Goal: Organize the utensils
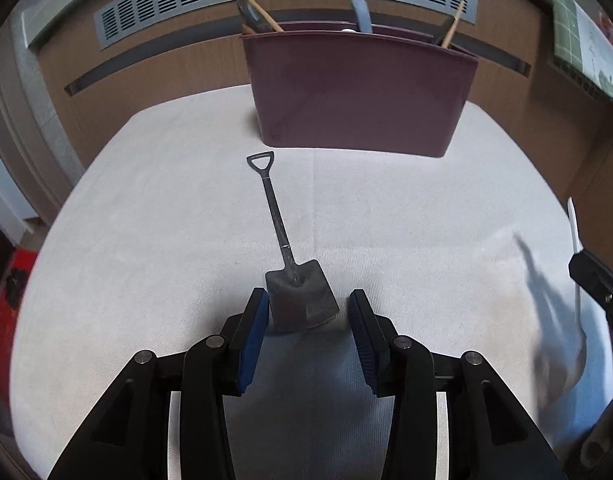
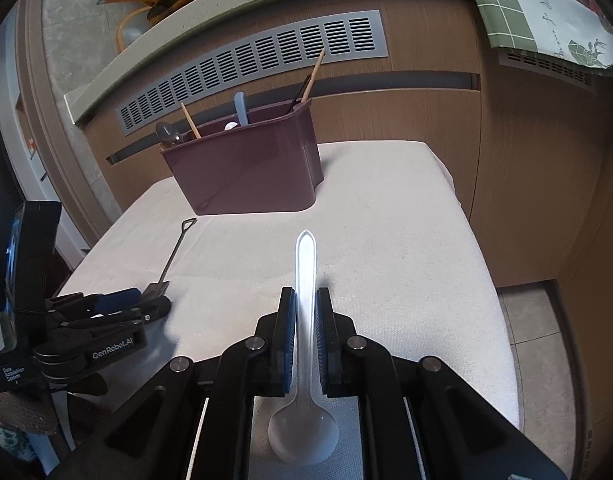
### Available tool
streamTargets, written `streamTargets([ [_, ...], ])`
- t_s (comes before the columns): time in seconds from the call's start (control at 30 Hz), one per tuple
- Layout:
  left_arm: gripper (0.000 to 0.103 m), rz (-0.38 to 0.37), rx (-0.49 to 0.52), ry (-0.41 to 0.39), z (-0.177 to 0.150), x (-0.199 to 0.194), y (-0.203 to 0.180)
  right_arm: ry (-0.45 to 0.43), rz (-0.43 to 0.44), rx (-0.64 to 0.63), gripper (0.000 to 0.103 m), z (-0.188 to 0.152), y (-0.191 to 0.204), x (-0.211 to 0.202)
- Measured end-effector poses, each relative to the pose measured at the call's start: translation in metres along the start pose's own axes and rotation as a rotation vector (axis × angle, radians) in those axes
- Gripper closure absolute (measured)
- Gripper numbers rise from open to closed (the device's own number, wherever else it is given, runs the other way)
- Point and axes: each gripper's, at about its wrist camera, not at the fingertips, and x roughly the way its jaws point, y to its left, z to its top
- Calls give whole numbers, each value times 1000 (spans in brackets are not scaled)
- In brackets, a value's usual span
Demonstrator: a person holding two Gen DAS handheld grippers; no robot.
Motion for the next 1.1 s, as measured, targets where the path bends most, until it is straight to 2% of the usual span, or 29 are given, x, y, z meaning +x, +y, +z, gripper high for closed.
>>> streamTargets([
  [0.13,58,-44,-33,-31,-1,2,10,-5,-2,8,94,0,-2,-1],
  [0.37,59,0,37,-28,0,2,-1,1,-17,5,94,0,-1,1],
  [0.5,68,21,95,-53,-3,-4,-7,4,-26,9,94,0,-1,1],
  [0.57,95,27,146,-109,-5,-14,-9,3,-34,9,94,0,-1,1],
  [0.63,95,35,183,-188,-3,-30,-7,3,-41,7,94,0,0,1],
  [0.73,95,31,181,-312,2,-59,5,6,-49,1,94,3,2,0],
  [0.8,95,4,151,-352,8,-74,19,2,-50,-4,94,6,4,-3],
  [0.83,95,-28,124,-344,11,-77,28,-3,-53,-8,94,8,6,-5],
  [0.9,95,-93,75,-260,15,-75,44,-17,-65,-21,94,12,9,-10],
  [1.0,93,-181,-22,-174,9,-65,56,-26,-86,-38,94,16,11,-16],
  [1.03,90,-180,-24,-152,7,-57,54,-21,-92,-40,94,17,12,-16],
  [1.1,75,-140,-31,-120,2,-44,51,-8,-95,-39,94,18,12,-15],
])
